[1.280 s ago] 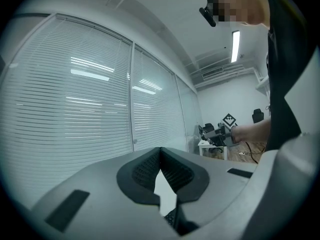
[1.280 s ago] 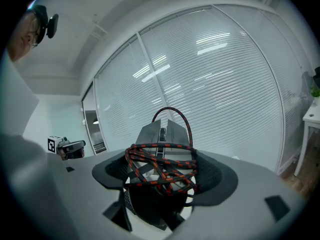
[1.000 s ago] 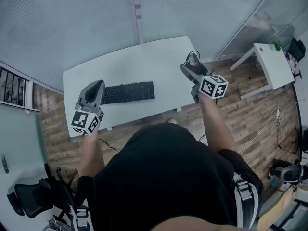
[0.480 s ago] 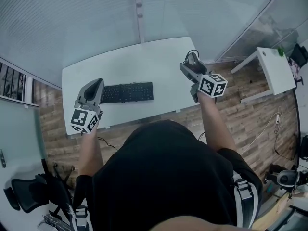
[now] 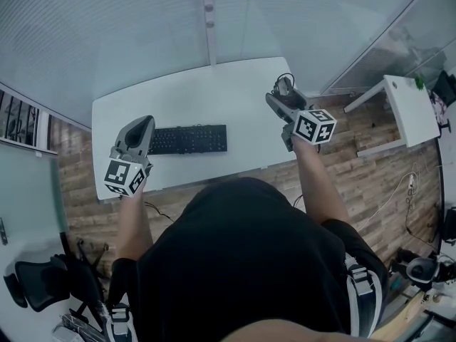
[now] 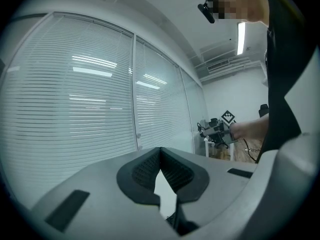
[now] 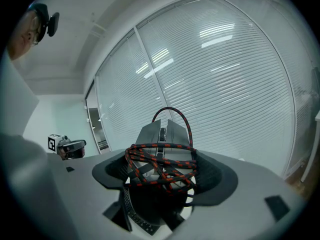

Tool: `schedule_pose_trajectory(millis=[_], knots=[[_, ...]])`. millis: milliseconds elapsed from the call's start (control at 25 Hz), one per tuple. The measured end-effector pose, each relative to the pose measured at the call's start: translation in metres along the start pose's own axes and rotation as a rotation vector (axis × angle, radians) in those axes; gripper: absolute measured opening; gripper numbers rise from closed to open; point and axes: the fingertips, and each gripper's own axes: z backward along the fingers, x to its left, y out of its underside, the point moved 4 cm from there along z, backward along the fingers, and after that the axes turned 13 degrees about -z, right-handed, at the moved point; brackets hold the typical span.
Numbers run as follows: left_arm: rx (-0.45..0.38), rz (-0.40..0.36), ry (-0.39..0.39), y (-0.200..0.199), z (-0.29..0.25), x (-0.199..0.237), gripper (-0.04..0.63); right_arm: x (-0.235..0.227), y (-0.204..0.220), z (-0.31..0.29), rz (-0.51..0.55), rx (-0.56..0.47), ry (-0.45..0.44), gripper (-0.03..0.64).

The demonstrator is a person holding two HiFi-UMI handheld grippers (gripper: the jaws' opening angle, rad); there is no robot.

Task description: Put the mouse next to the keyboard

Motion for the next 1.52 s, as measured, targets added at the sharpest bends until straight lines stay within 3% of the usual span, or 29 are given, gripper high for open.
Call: schedule_pose_trajectory(millis=[760, 960, 1520], knots=[[0.033, -0.009, 0.02, -0.012, -0.067, -0.017, 0.021, -0.059, -0.023, -0.016, -0.014, 0.033, -0.01, 0.4], [0.053, -0.014, 0.031, -0.026, -0.118, -0.04, 0.021, -0.106, -0.046, -0.012, -0.03, 0.038, -0.022, 0.4], [0.065, -0.02, 0.041, -0.031, -0.138, -0.054, 0.022, -0.125, -0.051, -0.013, -0.046, 0.041, -0.03, 0.4]])
